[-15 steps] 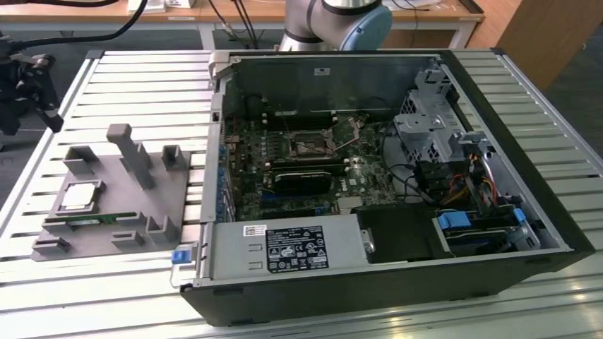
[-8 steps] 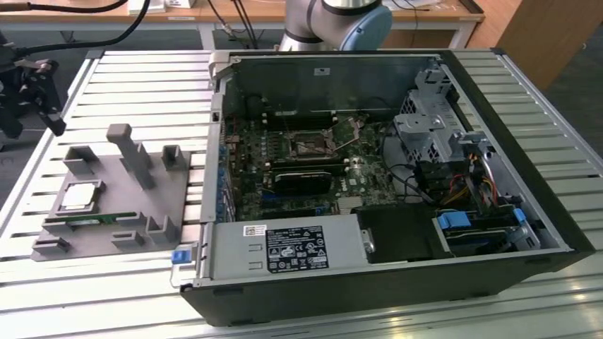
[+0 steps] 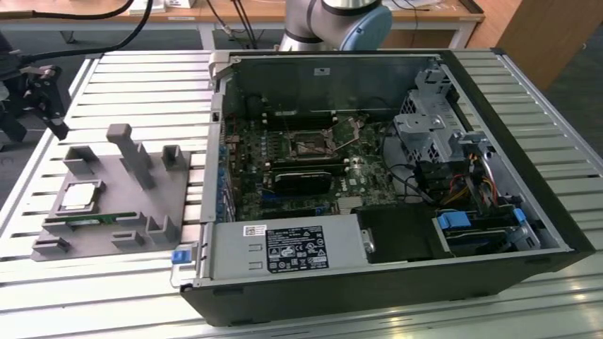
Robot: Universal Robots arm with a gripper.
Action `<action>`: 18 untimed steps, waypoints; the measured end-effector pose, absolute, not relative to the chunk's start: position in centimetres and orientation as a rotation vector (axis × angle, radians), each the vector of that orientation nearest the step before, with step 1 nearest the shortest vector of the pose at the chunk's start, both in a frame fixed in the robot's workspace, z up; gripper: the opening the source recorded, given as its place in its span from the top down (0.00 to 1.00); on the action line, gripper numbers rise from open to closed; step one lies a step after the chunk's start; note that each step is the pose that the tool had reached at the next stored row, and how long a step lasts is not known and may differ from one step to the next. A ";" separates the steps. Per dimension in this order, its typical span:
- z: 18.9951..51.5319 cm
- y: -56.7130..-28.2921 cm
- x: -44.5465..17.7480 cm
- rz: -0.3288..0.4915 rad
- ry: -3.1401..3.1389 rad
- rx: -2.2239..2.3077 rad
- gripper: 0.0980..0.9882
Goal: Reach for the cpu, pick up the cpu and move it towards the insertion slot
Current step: 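Pick up the cpu and move it towards the insertion slot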
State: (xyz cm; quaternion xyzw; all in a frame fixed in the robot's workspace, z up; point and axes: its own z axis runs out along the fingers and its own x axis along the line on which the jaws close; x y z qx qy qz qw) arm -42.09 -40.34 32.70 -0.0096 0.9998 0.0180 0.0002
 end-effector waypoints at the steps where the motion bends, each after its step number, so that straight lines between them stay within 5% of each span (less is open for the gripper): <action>1: 32.6 -40.3 -42.1 0.057 3.141 -0.030 0.45; 18: 30.3 -41.0 -42.2 0.058 3.140 -0.030 0.45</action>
